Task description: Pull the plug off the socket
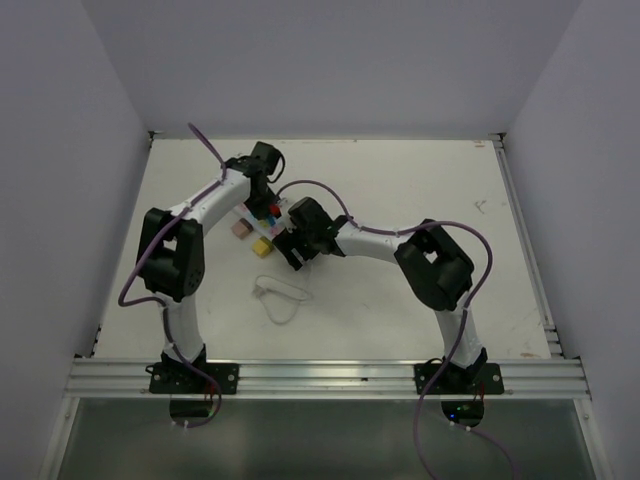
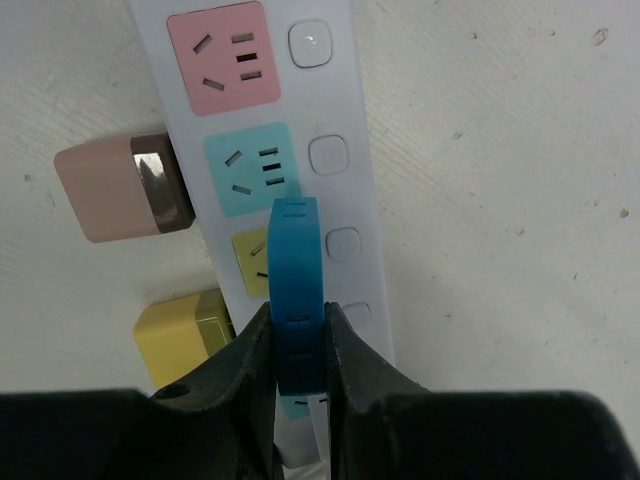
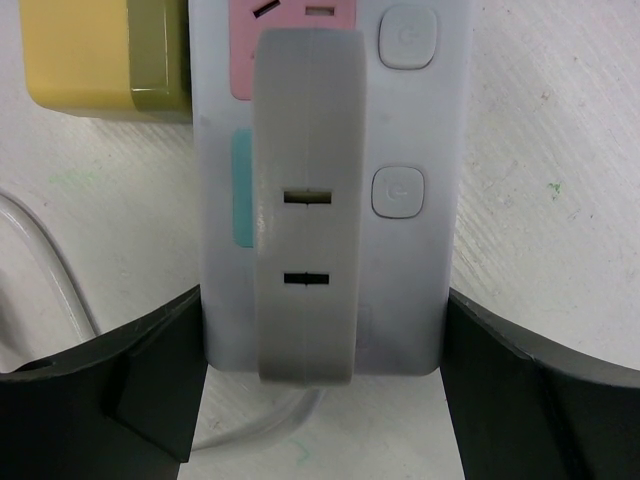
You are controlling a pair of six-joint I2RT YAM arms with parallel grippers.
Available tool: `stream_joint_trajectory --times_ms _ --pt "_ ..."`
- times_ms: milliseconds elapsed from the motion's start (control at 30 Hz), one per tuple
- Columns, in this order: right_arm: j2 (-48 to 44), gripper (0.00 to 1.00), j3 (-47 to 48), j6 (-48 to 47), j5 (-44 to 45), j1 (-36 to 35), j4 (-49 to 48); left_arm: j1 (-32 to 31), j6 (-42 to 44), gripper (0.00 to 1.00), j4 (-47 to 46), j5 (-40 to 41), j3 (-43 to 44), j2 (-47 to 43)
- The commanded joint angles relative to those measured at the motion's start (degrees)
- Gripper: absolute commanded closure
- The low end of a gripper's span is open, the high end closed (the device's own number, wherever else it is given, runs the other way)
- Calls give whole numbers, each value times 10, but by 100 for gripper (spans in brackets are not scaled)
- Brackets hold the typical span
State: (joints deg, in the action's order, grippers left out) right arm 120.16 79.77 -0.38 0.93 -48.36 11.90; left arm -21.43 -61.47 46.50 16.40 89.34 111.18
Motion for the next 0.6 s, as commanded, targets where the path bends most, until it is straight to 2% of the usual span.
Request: stream_joint_trajectory --times_ms 0,100,267,367,567 --pt "97 100 -50 -44 -23 -17 207 30 14 100 -55 -38 50 -40" --pt "97 100 -50 -44 -24 -17 207 56 6 100 -53 -66 63 -31" --pt "97 100 -50 -44 -24 -17 208 69 12 100 -33 -67 98 -11" --pt "102 100 -45 -45 -26 -17 211 66 17 100 -37 -60 102 -15" --pt "106 100 -41 -45 -26 -17 217 17 32 100 -49 -6 87 -22"
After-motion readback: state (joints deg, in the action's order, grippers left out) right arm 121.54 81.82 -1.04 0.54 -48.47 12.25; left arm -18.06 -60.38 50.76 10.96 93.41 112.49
